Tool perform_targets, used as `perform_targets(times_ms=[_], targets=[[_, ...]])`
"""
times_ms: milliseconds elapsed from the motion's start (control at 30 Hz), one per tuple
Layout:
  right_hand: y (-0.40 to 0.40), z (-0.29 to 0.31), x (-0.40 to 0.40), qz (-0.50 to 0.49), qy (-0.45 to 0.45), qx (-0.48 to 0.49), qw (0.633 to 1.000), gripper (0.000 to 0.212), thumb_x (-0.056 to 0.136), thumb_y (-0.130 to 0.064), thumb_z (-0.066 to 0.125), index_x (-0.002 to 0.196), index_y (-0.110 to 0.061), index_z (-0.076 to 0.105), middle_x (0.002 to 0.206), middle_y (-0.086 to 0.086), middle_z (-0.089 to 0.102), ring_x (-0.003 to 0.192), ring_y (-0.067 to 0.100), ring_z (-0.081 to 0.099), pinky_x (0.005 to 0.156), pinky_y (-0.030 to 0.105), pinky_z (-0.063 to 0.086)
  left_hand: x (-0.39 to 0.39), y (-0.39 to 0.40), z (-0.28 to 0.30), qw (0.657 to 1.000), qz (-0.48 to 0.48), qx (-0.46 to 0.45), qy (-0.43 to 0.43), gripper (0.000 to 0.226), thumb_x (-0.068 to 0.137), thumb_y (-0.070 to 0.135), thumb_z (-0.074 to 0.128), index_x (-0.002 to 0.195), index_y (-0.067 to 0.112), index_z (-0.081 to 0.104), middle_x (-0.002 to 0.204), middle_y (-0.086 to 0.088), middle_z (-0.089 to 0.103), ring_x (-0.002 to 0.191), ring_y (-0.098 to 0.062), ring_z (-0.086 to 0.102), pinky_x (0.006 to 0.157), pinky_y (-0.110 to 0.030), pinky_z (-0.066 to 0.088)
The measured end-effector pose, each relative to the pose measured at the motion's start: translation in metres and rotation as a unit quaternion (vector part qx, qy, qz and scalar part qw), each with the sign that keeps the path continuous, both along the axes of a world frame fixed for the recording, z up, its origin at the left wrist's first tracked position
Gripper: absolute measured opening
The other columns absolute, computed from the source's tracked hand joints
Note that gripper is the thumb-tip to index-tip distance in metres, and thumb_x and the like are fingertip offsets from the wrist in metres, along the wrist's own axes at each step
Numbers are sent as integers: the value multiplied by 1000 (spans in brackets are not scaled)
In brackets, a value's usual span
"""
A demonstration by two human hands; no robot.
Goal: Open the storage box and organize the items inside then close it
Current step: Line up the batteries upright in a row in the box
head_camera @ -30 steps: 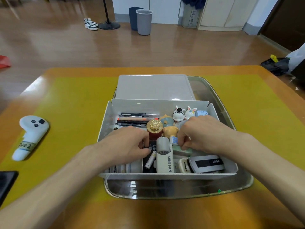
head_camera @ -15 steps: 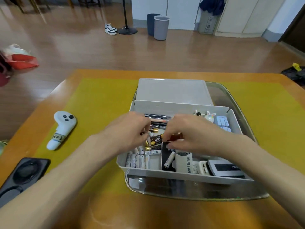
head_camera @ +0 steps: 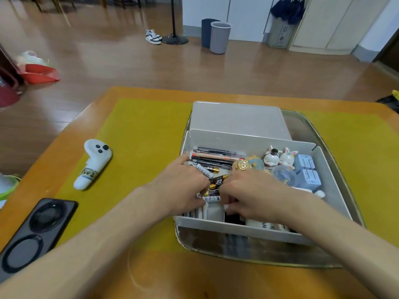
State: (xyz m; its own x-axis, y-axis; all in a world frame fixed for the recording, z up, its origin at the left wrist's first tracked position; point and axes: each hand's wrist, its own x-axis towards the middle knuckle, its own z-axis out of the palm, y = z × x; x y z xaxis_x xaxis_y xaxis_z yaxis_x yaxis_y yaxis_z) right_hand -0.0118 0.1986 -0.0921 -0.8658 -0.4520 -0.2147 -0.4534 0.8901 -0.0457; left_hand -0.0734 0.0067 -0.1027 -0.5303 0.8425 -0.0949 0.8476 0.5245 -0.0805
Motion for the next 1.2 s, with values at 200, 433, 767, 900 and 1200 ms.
perform_targets(times_ms=[200, 433, 767, 900, 1200], targets=[[22, 14, 7, -163, 16, -294, 942, 1, 97, -35, 62, 96, -35, 62, 81, -19, 62, 75, 3, 57, 59, 20, 40, -2, -3, -8, 1000, 0, 5, -25, 37, 80, 66, 65, 84, 29, 64, 82, 16, 67, 88, -8, 64, 111, -40, 10], [11, -6, 15, -241, -40, -320, 915, 7, 87, -38, 74, 93, -34, 71, 72, -19, 69, 66, -1, 60, 57, 18, 40, -7, -5, -7, 997, -16, 18, -69, 36, 72, 60, 75, 96, 35, 65, 87, 19, 68, 95, -4, 61, 104, -33, 17], [-14, -17, 17, -212, 47, -160, 963, 29, 85, -62, 65, 102, -39, 67, 84, -18, 71, 82, 8, 64, 70, 37, 55, -3, -4, -17, 999, 13, 25, -33, 24, 70, 51, 77, 84, 33, 69, 87, 15, 70, 92, -10, 63, 98, -36, 25], [-14, -16, 17, -165, 56, -87, 981, 31, 89, -64, 53, 101, -39, 67, 92, -16, 68, 87, 12, 63, 66, 36, 53, -4, -4, -16, 999, 16, 23, -45, 22, 68, 49, 76, 79, 32, 67, 83, 15, 69, 91, -11, 63, 96, -37, 27], [-4, -2, 14, -96, -21, -85, 991, 15, 90, -50, 61, 103, -46, 68, 95, -21, 65, 92, 5, 60, 62, 33, 50, -4, -4, -8, 998, -15, 14, -55, 12, 83, 42, 65, 93, 36, 68, 89, 20, 69, 96, -4, 60, 100, -34, 18]])
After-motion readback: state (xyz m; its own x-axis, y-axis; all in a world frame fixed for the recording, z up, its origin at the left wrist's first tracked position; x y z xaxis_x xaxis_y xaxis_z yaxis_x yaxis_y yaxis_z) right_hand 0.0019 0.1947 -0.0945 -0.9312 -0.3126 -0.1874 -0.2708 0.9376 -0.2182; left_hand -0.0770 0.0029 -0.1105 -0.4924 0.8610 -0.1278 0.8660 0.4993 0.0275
